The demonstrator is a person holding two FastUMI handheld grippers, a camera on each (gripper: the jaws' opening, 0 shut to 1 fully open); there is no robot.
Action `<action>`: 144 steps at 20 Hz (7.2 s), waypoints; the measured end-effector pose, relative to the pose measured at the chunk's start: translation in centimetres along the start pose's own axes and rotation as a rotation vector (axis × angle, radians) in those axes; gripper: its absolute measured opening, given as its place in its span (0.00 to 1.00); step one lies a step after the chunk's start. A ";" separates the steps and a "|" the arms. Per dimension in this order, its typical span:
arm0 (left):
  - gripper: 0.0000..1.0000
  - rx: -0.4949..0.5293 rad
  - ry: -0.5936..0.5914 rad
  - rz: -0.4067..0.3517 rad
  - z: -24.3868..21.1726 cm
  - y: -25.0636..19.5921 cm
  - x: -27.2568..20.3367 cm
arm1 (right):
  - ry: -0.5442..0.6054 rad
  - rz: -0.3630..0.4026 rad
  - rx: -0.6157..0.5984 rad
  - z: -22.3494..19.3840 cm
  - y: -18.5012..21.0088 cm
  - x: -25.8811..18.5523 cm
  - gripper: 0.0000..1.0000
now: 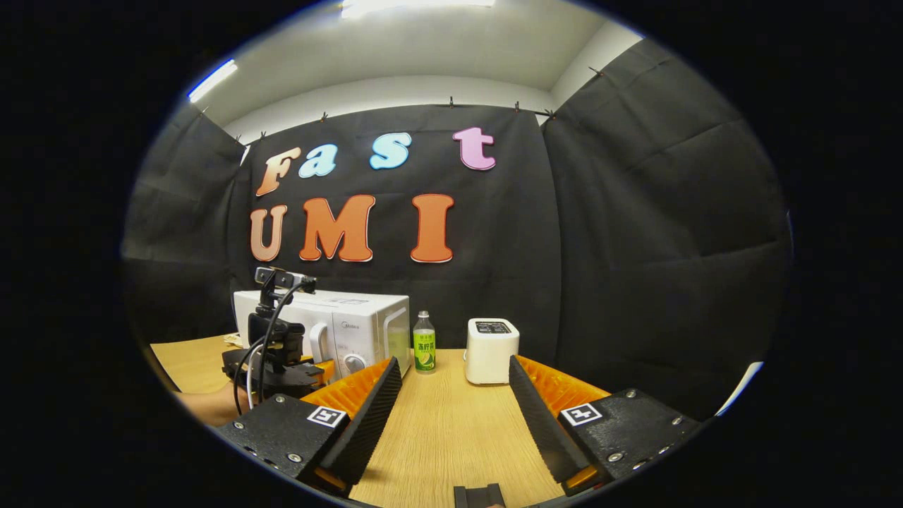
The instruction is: Open the microwave oven with the left hand, put the food in, and close the microwave oven.
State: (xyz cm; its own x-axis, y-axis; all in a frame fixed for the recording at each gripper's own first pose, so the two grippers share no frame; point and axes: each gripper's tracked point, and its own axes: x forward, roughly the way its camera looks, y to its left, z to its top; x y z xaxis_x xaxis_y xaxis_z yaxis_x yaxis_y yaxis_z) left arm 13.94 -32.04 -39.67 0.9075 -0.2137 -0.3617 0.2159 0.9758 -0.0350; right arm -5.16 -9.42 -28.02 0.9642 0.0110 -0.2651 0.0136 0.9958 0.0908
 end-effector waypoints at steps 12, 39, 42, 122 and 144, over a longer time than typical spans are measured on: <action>0.20 -0.014 -0.013 0.021 -0.1 0.0 -0.7 | 0.151 0.006 0.025 -6.0 2.4 -0.7 0.95; 0.16 -0.043 -0.075 -0.067 -2.0 2.4 -11.6 | 0.318 0.071 0.133 -12.5 5.3 -1.1 0.95; 0.15 -0.036 -0.081 -0.058 -2.6 4.0 -14.6 | 0.338 0.098 0.156 -13.1 6.9 -1.5 0.95; 0.97 -0.132 -0.015 0.313 -10.2 44.1 -29.8 | 0.031 -0.026 0.727 -4.9 33.5 18.9 0.13; 0.96 -0.155 0.015 0.399 -10.9 48.5 -30.9 | 0.112 -0.199 0.812 -15.5 39.1 31.5 0.14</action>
State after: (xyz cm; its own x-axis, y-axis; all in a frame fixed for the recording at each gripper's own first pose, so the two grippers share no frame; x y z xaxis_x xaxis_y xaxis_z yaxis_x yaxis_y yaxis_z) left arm -7.53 22.41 -40.35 0.9031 0.1819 -0.3889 -0.2093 0.9774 -0.0288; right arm 21.66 31.25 -47.73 0.8923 -0.1060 -0.4389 0.4080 0.6056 0.6832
